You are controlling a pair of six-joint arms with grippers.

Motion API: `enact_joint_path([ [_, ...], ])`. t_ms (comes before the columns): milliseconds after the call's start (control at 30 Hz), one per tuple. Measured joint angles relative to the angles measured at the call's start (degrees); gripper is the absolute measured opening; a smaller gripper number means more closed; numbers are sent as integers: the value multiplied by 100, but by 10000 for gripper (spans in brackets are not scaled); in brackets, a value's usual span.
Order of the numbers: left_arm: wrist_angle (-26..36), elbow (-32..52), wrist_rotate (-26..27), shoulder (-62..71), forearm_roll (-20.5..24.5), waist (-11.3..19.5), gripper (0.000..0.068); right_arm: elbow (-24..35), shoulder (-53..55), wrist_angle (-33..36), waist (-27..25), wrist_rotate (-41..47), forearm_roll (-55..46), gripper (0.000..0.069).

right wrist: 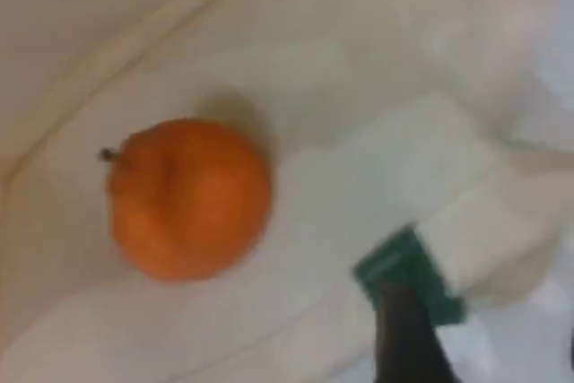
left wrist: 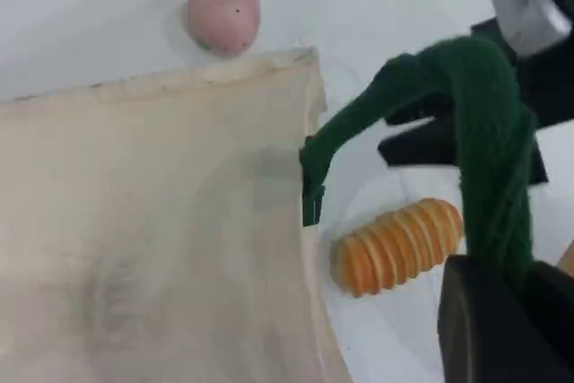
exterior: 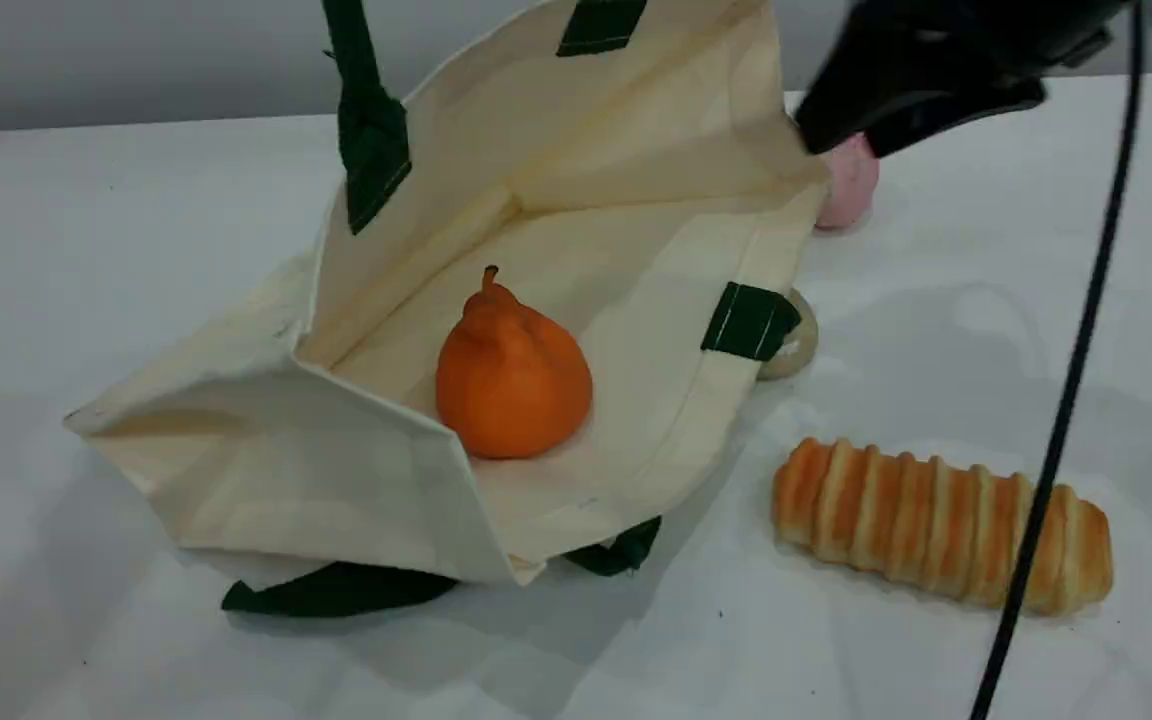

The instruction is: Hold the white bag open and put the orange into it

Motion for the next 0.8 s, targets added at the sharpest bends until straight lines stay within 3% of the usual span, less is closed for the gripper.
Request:
enact_joint_path([
  [500, 0, 0, 121, 0, 95, 0, 71, 0, -67, 477, -1431, 167, 0, 129],
  [633, 5, 0, 121, 0, 95, 0, 71, 0, -220, 663, -1633, 173, -12, 85],
  [800, 5, 0, 121, 0, 95, 0, 71, 0, -622, 311, -1684, 185, -45, 10],
])
